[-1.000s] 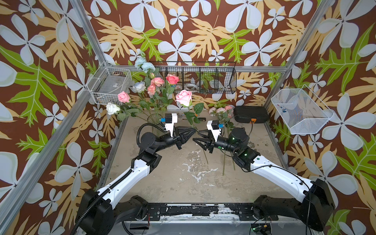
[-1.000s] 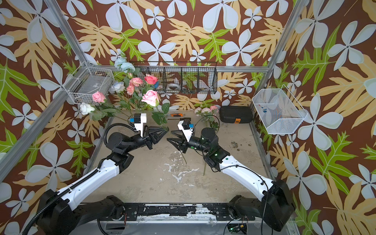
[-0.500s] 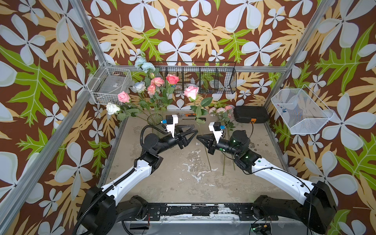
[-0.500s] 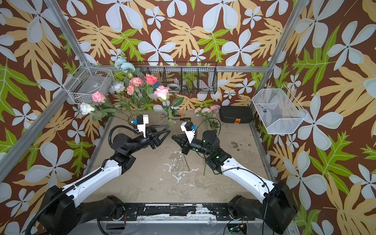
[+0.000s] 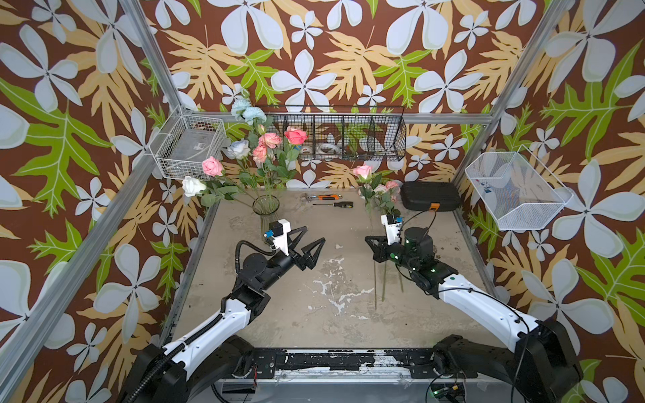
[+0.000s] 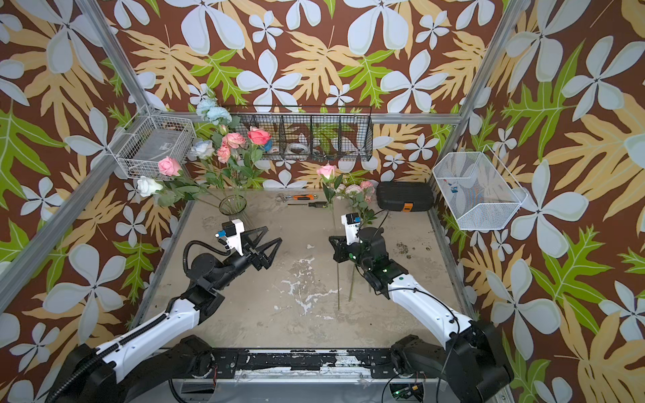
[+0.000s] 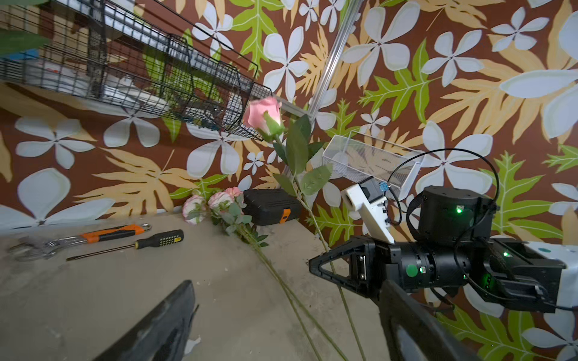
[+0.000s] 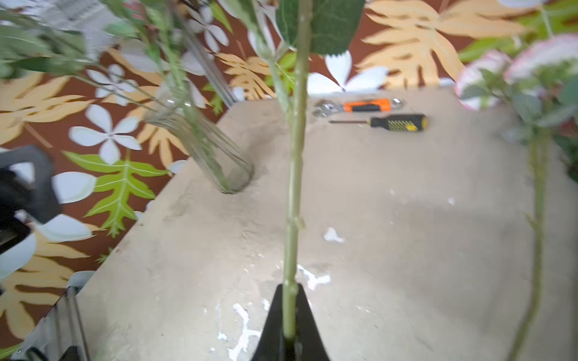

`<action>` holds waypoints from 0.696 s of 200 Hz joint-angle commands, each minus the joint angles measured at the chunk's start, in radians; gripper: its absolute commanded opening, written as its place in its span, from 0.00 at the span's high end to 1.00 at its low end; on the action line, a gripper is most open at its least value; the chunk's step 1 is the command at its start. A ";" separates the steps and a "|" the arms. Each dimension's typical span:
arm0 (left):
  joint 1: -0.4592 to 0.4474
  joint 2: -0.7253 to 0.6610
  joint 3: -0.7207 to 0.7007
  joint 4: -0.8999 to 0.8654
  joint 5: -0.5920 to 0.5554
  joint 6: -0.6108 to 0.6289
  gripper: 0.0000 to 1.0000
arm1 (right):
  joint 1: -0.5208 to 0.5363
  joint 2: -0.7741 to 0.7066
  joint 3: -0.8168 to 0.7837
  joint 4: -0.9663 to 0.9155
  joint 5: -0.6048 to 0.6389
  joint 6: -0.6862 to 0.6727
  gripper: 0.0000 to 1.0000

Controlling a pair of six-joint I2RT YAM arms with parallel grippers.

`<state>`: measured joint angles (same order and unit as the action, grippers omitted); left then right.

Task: Pick out pink flowers from the vase
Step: Place the flower at the center of the board.

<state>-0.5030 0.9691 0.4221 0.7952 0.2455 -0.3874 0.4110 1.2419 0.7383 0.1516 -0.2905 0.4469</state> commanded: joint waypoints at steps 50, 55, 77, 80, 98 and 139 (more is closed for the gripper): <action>0.000 0.020 -0.021 -0.014 -0.054 0.045 0.08 | -0.062 0.371 0.293 -0.251 0.044 0.028 1.00; 0.000 0.025 -0.016 -0.015 -0.049 0.045 0.08 | -0.061 0.399 0.310 -0.253 0.046 0.035 1.00; 0.000 0.038 -0.005 -0.032 -0.040 0.046 0.08 | -0.062 0.500 0.380 -0.269 0.046 0.048 1.00; 0.000 0.038 -0.005 -0.034 -0.040 0.047 0.08 | -0.062 0.512 0.390 -0.274 0.053 0.047 1.00; 0.000 0.034 -0.011 -0.045 -0.047 0.052 0.08 | -0.062 0.569 0.434 -0.293 0.105 0.041 1.00; 0.000 0.026 -0.020 -0.051 -0.061 0.056 0.08 | -0.060 0.704 0.551 -0.403 0.224 -0.016 1.00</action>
<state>-0.5030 0.9989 0.4042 0.7380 0.1921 -0.3428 0.3481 1.8938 1.2472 -0.1680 -0.1600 0.4747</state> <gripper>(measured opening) 0.923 0.064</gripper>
